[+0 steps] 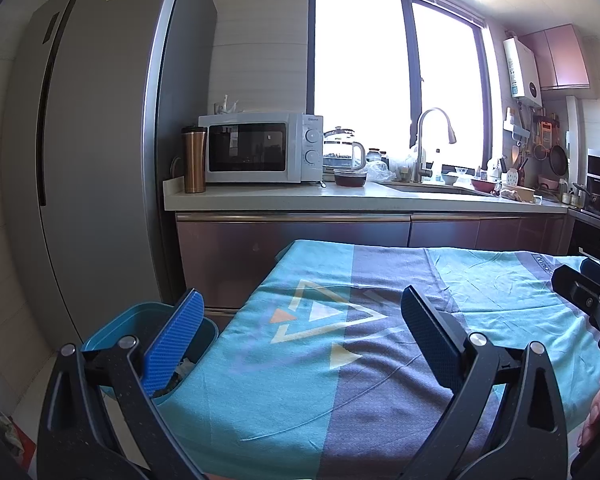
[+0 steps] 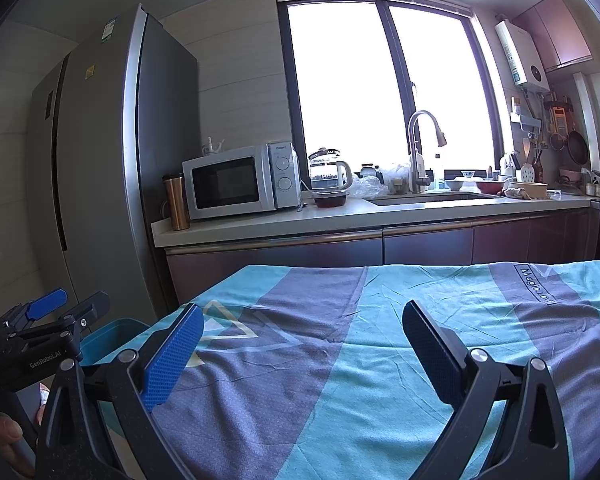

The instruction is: Collect trash

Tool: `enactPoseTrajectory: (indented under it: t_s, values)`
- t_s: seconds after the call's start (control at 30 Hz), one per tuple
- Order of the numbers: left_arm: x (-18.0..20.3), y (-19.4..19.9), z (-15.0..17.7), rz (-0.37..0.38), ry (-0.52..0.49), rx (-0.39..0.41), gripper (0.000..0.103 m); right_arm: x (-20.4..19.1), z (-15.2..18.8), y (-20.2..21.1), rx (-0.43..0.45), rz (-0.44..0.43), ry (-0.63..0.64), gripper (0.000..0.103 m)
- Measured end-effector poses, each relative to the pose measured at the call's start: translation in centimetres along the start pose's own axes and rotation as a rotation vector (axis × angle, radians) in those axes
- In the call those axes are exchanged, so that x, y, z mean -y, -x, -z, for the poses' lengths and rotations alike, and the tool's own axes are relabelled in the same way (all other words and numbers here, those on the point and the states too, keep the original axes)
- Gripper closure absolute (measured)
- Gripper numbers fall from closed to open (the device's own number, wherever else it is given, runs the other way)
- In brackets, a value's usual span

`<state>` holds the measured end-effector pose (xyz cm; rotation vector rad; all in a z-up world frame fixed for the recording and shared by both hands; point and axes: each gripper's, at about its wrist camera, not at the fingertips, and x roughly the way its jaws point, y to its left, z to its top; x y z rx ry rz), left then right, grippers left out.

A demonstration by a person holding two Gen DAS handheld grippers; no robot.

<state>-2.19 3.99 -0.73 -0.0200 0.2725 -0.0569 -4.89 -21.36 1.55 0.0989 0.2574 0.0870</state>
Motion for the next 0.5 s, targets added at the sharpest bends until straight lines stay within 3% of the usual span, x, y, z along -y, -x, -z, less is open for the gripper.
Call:
enactPoseTrajectory:
  t_s: [0.27,0.5]
  values:
    - [0.4,-0.8,-0.2,0.043,-0.013,-0.025,0.006,0.6,0.3,-0.4,-0.007,0.004,-0.009,0.007]
    - [1.6,-6.8,-0.2,0.12,0.005,-0.212,0.006,3.1,0.6,-1.2,-0.045,0.043,-0.033,0.007]
